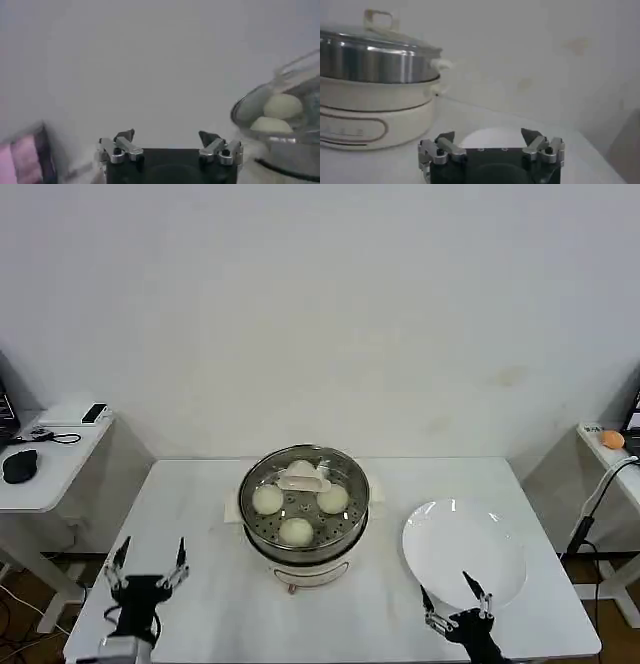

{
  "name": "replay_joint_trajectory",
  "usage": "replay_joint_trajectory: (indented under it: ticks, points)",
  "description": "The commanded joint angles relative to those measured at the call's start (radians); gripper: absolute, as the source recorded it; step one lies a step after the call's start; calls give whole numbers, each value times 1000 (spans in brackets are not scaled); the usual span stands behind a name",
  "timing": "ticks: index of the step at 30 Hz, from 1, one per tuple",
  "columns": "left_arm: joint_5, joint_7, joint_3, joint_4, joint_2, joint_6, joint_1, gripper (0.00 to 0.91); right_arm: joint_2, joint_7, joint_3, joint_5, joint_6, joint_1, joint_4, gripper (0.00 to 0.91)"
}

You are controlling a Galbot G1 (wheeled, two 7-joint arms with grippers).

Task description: Take steamed baozi put them in steamer then cover it.

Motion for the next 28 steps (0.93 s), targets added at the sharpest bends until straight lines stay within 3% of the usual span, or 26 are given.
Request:
replay_joint_trajectory:
  ticks: [1,4,14,28]
  points:
    - [-235,-11,-53,23,-22,-108,169,907,-175,30,-21,180,-78,-84,60,907]
    - [-236,-6,-41,3,-23,-62,170,907,-184,63,-31,192,-74,-84,66,907]
    - [-209,13,-8,7,-35,-56,194,907,-199,134,-66,181,-108,-76,60,907]
    - [-197,21,20,8,-38,-46,199,907,-214,116,-93,225,-43,-83,68,907]
